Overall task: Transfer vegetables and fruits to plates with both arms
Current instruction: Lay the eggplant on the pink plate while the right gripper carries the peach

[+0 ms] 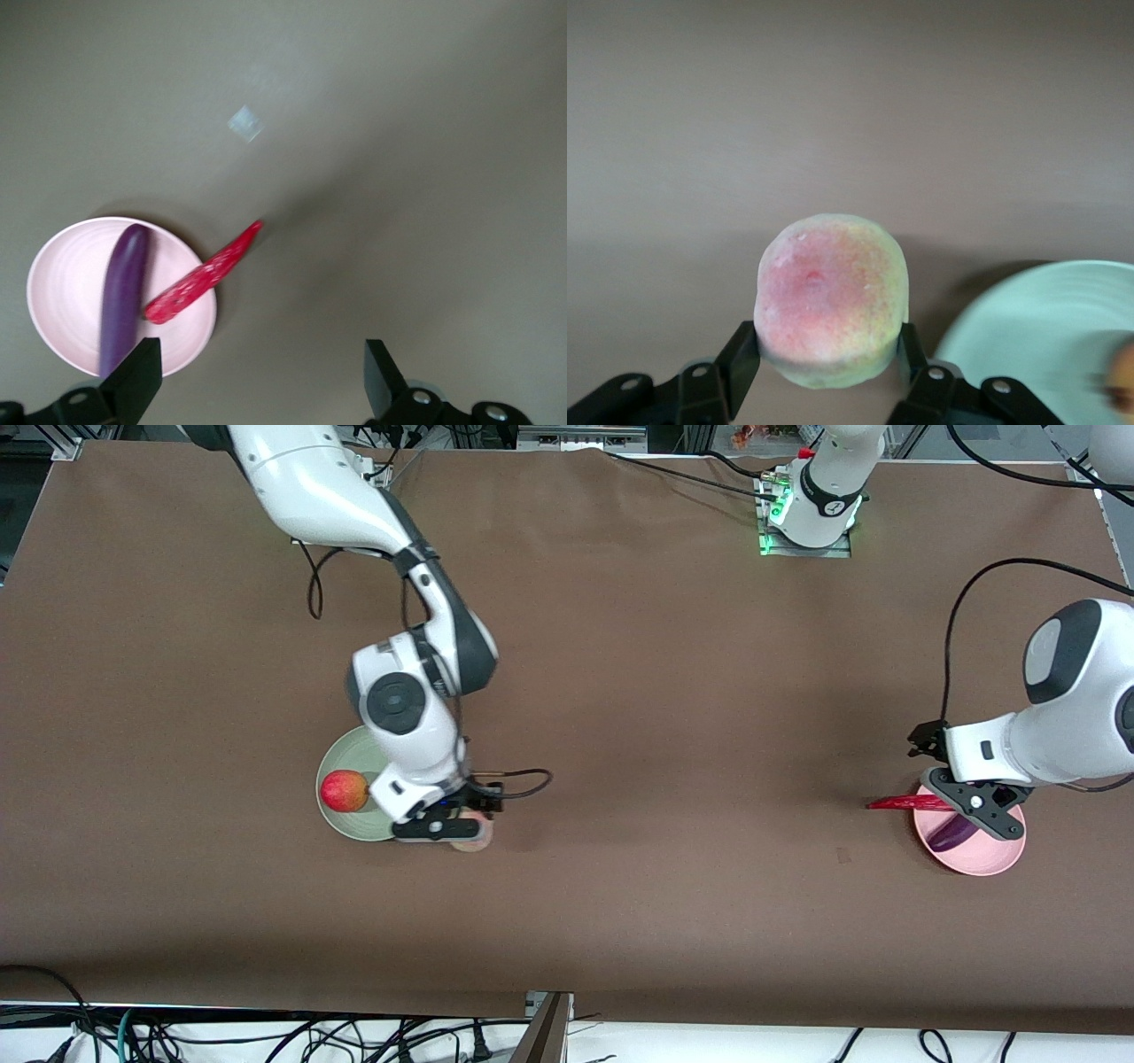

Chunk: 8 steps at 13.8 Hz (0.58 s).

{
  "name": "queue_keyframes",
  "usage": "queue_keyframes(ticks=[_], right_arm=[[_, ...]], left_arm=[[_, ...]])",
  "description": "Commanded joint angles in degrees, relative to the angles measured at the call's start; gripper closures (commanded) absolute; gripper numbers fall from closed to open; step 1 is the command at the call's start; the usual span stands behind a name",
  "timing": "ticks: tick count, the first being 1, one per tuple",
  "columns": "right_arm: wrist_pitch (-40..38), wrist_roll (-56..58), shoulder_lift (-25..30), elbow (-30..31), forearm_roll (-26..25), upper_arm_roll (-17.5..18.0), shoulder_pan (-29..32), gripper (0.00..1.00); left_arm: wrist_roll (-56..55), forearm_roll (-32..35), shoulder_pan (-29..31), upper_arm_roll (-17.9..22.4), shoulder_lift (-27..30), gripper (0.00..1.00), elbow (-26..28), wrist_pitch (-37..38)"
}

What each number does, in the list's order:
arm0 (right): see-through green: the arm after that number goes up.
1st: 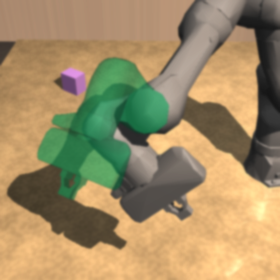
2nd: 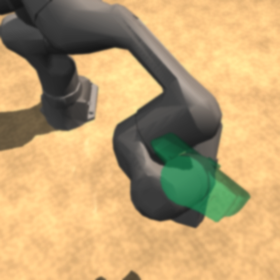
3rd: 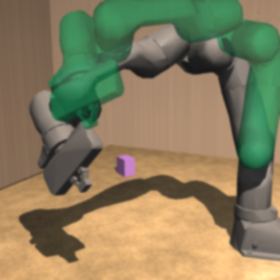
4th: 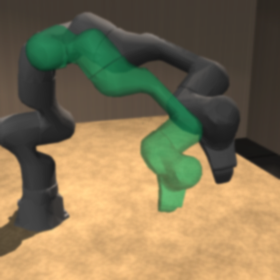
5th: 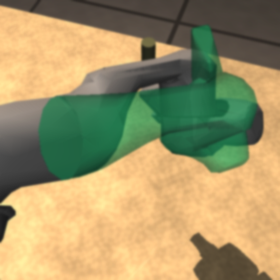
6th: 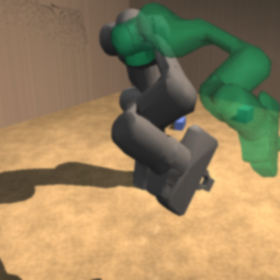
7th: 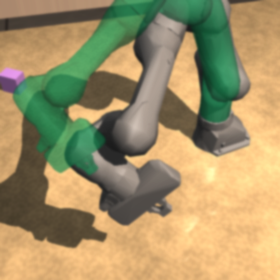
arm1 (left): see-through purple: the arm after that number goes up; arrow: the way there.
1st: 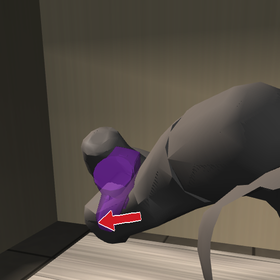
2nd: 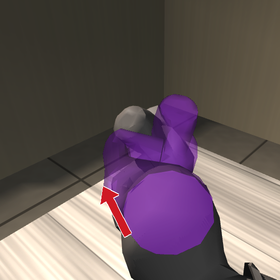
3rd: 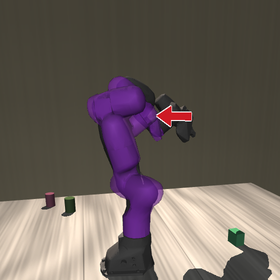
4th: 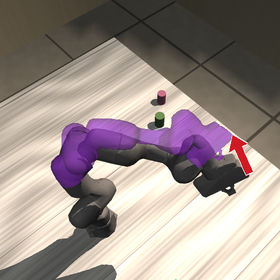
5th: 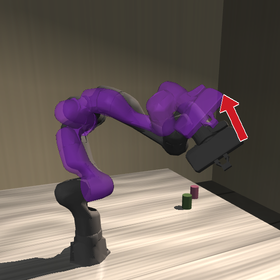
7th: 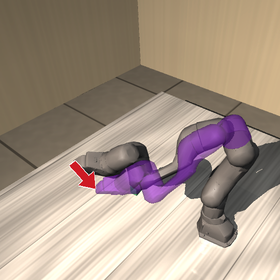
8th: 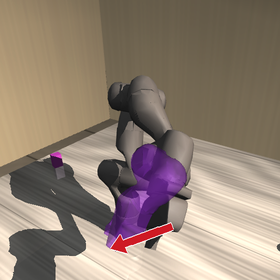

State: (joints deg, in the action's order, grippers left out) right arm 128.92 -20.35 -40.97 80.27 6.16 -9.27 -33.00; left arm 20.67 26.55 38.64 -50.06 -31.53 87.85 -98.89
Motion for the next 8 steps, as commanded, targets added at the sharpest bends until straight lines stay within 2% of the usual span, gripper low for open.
queue_keyframes(ticks=[1, 3, 5, 6, 7, 8], right_arm=[[0.4, 5.0, 10.9, 15.3, 0.7, 0.8, 1.4, 0.51], [0.7, 6.4, 15.0, 21.9, 0.7, 0.7, 1.8, 0.5], [2.6, 10.0, 16.4, 26.4, 0.8, -1.4, 2.0, 0.47], [4.5, 12.6, 16.4, 28.3, 0.8, -2.3, 2.0, 0.43], [6.6, 14.0, 16.4, 30.2, 0.8, -2.9, 2.1, 0.42], [9.3, 14.7, 16.4, 32.1, 0.8, -3.1, 2.2, 0.42]], left_arm=[[-11.0, -0.5, 0.0, -4.7, 1.7, 0.0, -1.5, 4.0], [-14.6, 0.5, -0.2, -7.1, 2.5, 0.0, -2.1, 5.9], [-17.1, 0.2, -0.7, -6.7, 5.2, 0.0, -3.5, 7.4], [-17.5, -0.6, -0.8, -6.3, 8.3, 0.0, -3.1, 7.5], [-17.6, -1.2, -1.8, -5.3, 11.3, 0.0, -2.7, 7.7], [-18.6, -4.5, -4.7, -0.8, 14.7, 0.0, -2.5, 7.9]])
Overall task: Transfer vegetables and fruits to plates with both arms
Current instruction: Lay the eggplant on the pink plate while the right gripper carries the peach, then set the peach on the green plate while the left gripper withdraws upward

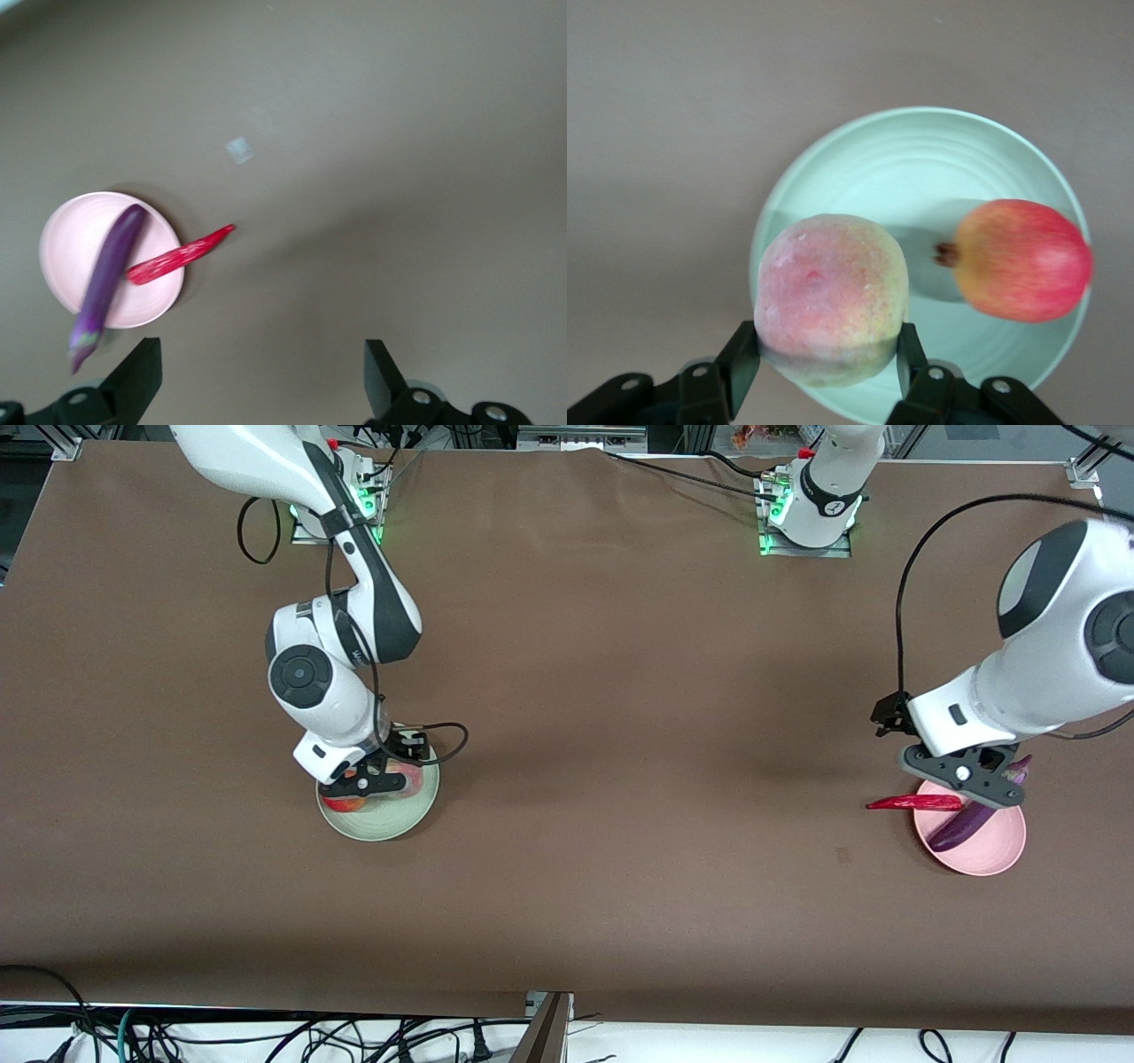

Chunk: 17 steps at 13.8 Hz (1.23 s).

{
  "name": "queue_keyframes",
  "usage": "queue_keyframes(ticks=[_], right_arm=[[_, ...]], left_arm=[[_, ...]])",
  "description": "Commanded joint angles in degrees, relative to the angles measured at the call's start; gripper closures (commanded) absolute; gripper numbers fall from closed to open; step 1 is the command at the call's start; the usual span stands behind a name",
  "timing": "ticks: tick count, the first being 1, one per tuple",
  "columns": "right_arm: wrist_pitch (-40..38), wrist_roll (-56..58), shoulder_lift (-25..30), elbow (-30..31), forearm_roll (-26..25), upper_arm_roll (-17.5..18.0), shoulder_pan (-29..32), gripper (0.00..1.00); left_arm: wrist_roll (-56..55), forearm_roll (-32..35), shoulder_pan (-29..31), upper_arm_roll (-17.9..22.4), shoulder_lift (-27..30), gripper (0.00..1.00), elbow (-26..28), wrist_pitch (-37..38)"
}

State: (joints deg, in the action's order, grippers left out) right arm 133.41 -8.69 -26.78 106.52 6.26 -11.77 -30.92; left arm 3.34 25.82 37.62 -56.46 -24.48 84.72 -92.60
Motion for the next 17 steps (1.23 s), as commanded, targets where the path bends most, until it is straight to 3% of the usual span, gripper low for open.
queue_keyframes(ticks=[1, 3, 4, 5, 6, 8, 10, 14, 17], right_arm=[[7.1, 3.2, 2.1, 7.2, 0.7, -0.6, 0.2, 0.42], [8.0, 2.8, 1.6, 7.4, 1.9, -0.6, 0.4, 0.4], [8.0, 3.0, 1.2, 7.2, 4.0, -0.6, 0.5, 0.31], [8.0, 3.0, 1.1, 7.1, 5.4, -0.6, 0.6, 0.15], [8.0, 2.7, 0.9, 6.9, 6.1, -0.6, 0.7, 0.01], [7.0, 2.8, 1.5, 5.7, 6.5, -0.7, 0.7, 0.01], [3.0, 2.0, 2.5, 3.1, 6.5, -0.7, 0.6, 0.01], [-12.5, -5.4, 7.2, -4.6, 6.1, -0.9, 0.6, 0.01], [-18.8, -5.5, 15.2, -4.8, 5.3, -2.1, 0.6, 0.0]], left_arm=[[-3.1, -9.8, -9.3, 14.3, 11.5, 0.0, 0.9, 1.5], [-8.4, -20.5, -23.4, 33.3, 17.2, 0.0, 3.1, 1.0], [-10.4, -21.8, -29.0, 39.7, 18.8, 0.0, 4.1, 0.8], [-12.5, -22.0, -33.5, 44.5, 20.9, 0.0, 5.9, 0.1], [-14.2, -22.3, -36.4, 47.5, 23.1, 0.0, 8.7, -2.7], [-14.9, -24.7, -38.6, 51.2, 27.3, 0.0, 14.6, -8.4], [-14.2, -29.5, -42.4, 58.2, 28.5, 0.0, 16.1, -9.5], [-9.9, -29.4, -42.0, 58.7, 27.9, 0.0, 14.7, -3.6], [-8.1, -27.3, -41.8, 58.8, 25.5, 0.0, 11.9, -3.5]])
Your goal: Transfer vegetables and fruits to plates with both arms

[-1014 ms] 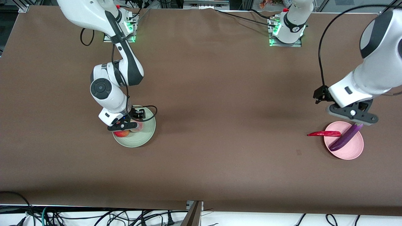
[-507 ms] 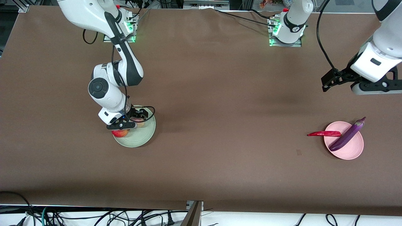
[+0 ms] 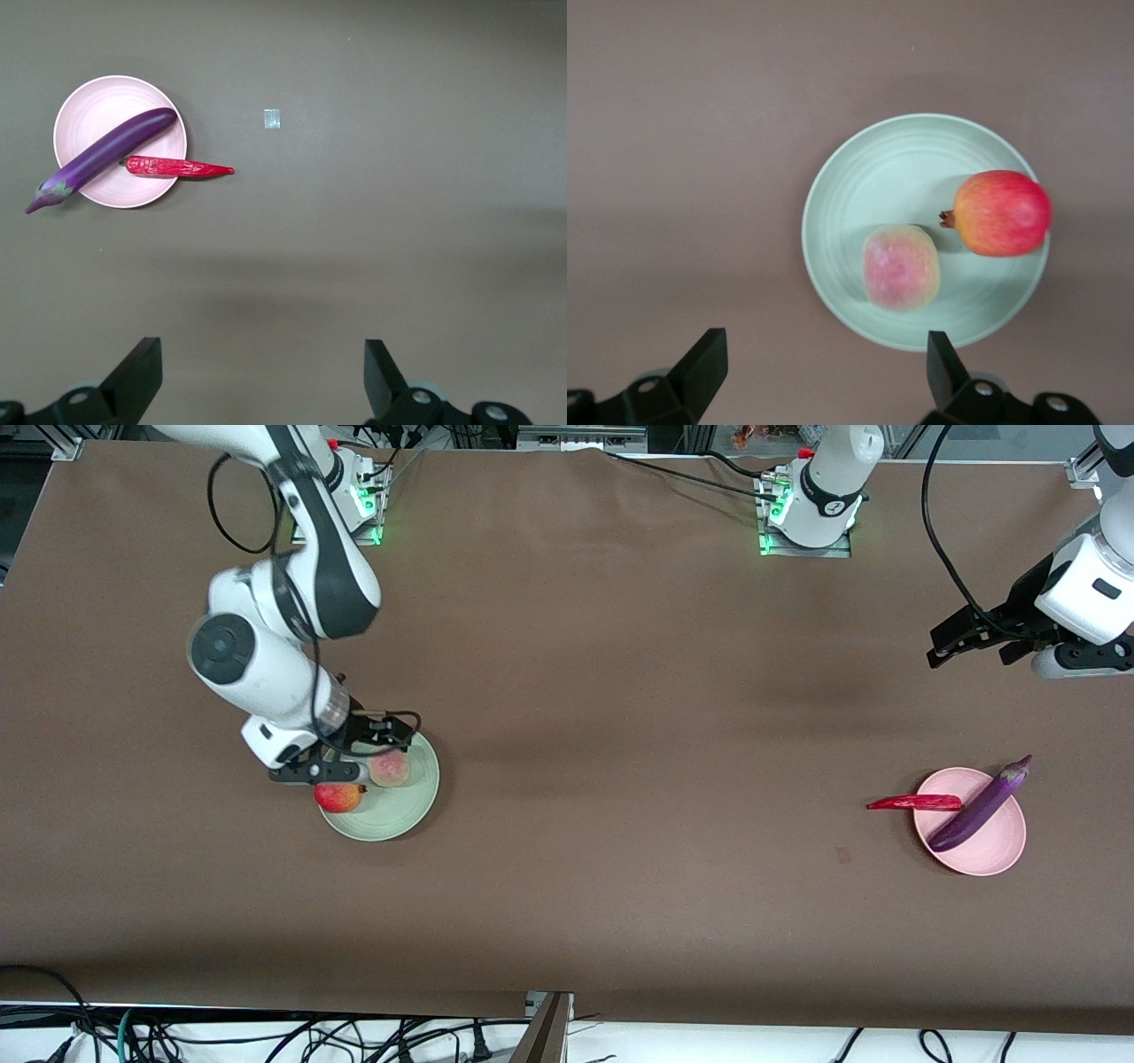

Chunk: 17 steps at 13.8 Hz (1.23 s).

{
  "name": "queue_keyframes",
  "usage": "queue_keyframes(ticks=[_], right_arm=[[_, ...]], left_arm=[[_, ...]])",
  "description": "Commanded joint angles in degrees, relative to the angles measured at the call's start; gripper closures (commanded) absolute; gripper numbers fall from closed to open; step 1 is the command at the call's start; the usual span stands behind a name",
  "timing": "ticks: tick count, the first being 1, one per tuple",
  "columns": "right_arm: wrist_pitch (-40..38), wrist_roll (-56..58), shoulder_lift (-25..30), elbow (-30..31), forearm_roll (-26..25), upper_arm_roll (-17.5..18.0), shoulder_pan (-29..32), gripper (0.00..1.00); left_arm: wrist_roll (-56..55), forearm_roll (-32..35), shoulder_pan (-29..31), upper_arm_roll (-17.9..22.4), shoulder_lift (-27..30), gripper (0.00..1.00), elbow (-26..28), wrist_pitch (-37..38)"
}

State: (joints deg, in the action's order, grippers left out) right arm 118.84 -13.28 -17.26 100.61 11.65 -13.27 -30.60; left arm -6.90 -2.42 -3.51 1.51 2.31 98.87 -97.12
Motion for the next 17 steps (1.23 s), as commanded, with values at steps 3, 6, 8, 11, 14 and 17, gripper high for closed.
queue_keyframes(ticks=[3, 6, 8, 11, 14, 17], right_arm=[[-15.6, -0.2, 13.7, -1.4, -0.8, -4.7, 0.3, 0.0], [-27.2, -0.4, 15.8, -6.7, -7.8, -5.2, 0.3, 0.0], [-28.4, 0.5, 18.0, -5.1, -7.9, -0.2, 5.9, 0.0], [-29.8, 4.2, 18.3, -5.3, -8.2, 7.4, 16.1, 0.0], [-30.0, 4.7, 18.0, -6.7, -10.3, 7.4, 16.0, 0.0], [-31.8, 4.7, 18.0, -7.4, -11.2, 7.6, 16.0, 0.0]], left_arm=[[1.9, 1.6, -0.8, 0.8, -2.0, 0.0, -2.7, 1.2], [2.0, 1.7, -0.8, 0.9, -2.0, 0.0, -2.9, 1.8], [1.9, 1.6, -0.8, 0.8, -2.0, 0.0, -2.9, 1.8], [2.0, 1.5, -0.8, 0.7, -2.0, 0.0, -3.0, 1.8], [1.9, 1.6, -0.9, 0.5, -2.0, 0.0, -3.1, 1.8], [1.8, 1.6, -1.1, 0.5, -2.0, 0.0, -3.1, 1.8]])
